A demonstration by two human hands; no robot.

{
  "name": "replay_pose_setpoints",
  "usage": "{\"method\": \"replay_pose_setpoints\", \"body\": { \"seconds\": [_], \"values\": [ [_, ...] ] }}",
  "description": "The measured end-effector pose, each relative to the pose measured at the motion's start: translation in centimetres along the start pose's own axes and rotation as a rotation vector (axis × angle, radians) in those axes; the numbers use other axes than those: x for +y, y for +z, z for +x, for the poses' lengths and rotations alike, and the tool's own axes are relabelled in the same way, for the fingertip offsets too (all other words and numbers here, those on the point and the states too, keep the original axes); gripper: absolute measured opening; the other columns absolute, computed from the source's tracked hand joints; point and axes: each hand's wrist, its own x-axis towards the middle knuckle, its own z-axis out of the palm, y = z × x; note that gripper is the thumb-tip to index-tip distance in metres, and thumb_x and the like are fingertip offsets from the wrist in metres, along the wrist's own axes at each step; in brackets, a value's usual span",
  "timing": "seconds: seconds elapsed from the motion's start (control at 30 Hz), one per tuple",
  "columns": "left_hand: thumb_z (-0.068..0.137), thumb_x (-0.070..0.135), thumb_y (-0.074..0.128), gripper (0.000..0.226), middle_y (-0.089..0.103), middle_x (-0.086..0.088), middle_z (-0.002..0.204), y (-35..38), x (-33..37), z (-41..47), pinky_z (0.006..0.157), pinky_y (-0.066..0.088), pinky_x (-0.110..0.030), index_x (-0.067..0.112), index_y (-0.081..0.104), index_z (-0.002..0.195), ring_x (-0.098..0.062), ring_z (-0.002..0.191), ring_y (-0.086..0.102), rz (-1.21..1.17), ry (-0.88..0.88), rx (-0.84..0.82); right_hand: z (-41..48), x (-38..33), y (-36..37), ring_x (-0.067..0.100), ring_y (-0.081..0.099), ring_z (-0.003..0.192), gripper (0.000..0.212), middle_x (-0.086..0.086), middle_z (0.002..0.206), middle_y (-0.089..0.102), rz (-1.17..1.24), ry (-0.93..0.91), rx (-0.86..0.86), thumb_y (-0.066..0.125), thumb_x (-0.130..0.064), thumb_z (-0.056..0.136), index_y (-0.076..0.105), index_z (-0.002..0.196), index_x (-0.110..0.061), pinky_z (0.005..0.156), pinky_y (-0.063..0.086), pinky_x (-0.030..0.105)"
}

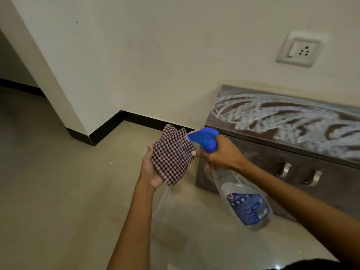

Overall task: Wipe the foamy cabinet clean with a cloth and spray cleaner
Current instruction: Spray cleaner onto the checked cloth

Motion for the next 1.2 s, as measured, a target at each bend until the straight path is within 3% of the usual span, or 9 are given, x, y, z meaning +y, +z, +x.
{"method": "replay_pose_setpoints", "body": {
  "seconds": [0.07, 0.17, 0.27, 0.4, 0.53, 0.8, 1.0, 1.07, 1.2],
  "values": [
    [0.091, 0.056, 0.026, 0.061, 0.051, -0.019, 0.126, 0.0, 0.0, -0.2, 0.089, 0.044, -0.05, 0.016, 0.04, 0.134, -0.036, 0.112, 0.05, -0.012, -0.004, 0.009, -0.5, 0.2, -0.7, -0.003, 0.052, 0.037, 0.023, -0.006, 0.047, 0.058, 0.014, 0.022, 0.039, 0.065, -0.038, 0.082, 0.054, 0.092, -0.02, 0.053, 0.044, 0.016],
    [0.091, 0.056, 0.027, 0.058, 0.053, -0.018, 0.121, 0.0, 0.1, -0.4, 0.09, 0.043, -0.05, 0.016, 0.044, 0.129, -0.036, 0.109, 0.051, -0.009, 0.003, 0.01, -1.3, 0.7, -1.3, 0.0, 0.053, 0.038, 0.028, -0.004, 0.051, 0.059, 0.031, 0.031, 0.05, 0.064, -0.035, 0.084, 0.054, 0.103, -0.017, 0.052, 0.048, 0.016],
    [0.091, 0.056, 0.025, 0.056, 0.054, -0.017, 0.117, 0.7, 0.2, -0.5, 0.088, 0.044, -0.048, 0.017, 0.046, 0.125, -0.035, 0.106, 0.052, -0.006, 0.009, 0.002, -2.0, 0.8, -1.3, 0.0, 0.054, 0.039, 0.033, -0.004, 0.051, 0.059, 0.03, 0.042, 0.007, 0.065, -0.035, 0.083, 0.055, 0.106, -0.014, 0.051, 0.047, 0.015],
    [0.091, 0.056, 0.023, 0.057, 0.054, -0.017, 0.115, 1.8, 0.2, -0.4, 0.085, 0.045, -0.046, 0.017, 0.044, 0.127, -0.034, 0.104, 0.053, -0.008, 0.018, 0.009, -2.8, 0.7, -1.2, -0.002, 0.053, 0.038, 0.021, -0.008, 0.041, 0.056, -0.019, 0.036, -0.068, 0.064, -0.034, 0.085, 0.054, 0.099, -0.021, 0.051, 0.044, 0.011],
    [0.091, 0.057, 0.025, 0.062, 0.053, -0.017, 0.119, 2.3, 0.4, -0.1, 0.089, 0.043, -0.048, 0.015, 0.038, 0.135, -0.034, 0.106, 0.052, -0.019, 0.043, 0.013, -3.5, 0.7, -1.0, -0.004, 0.053, 0.043, 0.024, -0.007, 0.053, 0.057, -0.067, 0.006, -0.087, 0.065, -0.034, 0.084, 0.05, 0.099, -0.024, 0.06, 0.045, 0.014],
    [0.091, 0.057, 0.025, 0.058, 0.055, -0.016, 0.116, 3.3, 0.3, 0.3, 0.077, 0.054, -0.047, 0.016, 0.043, 0.129, -0.034, 0.103, 0.054, -0.02, 0.038, -0.016, -3.0, 2.1, -1.9, 0.01, 0.057, 0.057, 0.031, -0.001, 0.064, 0.059, -0.091, 0.065, 0.12, 0.067, -0.038, 0.081, 0.057, 0.097, -0.013, 0.065, 0.049, 0.023],
    [0.091, 0.057, 0.024, 0.056, 0.056, -0.015, 0.115, 3.6, 0.2, 0.7, 0.08, 0.052, -0.046, 0.017, 0.045, 0.124, -0.033, 0.103, 0.055, -0.008, 0.034, -0.028, -2.4, 2.1, -3.0, 0.009, 0.057, 0.05, 0.021, 0.006, 0.063, 0.06, -0.002, 0.048, 0.295, 0.067, -0.032, 0.082, 0.054, 0.079, -0.016, 0.054, 0.049, 0.017],
    [0.091, 0.057, 0.023, 0.057, 0.056, -0.015, 0.115, 3.8, 0.2, 0.8, 0.082, 0.05, -0.046, 0.017, 0.045, 0.125, -0.033, 0.103, 0.055, 0.0, 0.029, -0.035, -2.5, 1.8, -3.1, 0.001, 0.054, 0.043, 0.018, 0.001, 0.058, 0.059, 0.054, 0.027, 0.279, 0.067, -0.031, 0.082, 0.053, 0.078, -0.02, 0.047, 0.045, 0.008],
    [0.091, 0.058, 0.021, 0.062, 0.055, -0.016, 0.118, 4.3, 0.2, 1.0, 0.088, 0.045, -0.048, 0.016, 0.044, 0.129, -0.034, 0.105, 0.053, 0.02, 0.008, -0.072, -2.7, 0.6, -2.8, -0.001, 0.054, 0.041, 0.021, -0.006, 0.046, 0.056, 0.108, -0.071, 0.115, 0.067, -0.031, 0.082, 0.047, 0.085, -0.037, 0.048, 0.045, 0.009]
  ]
}}
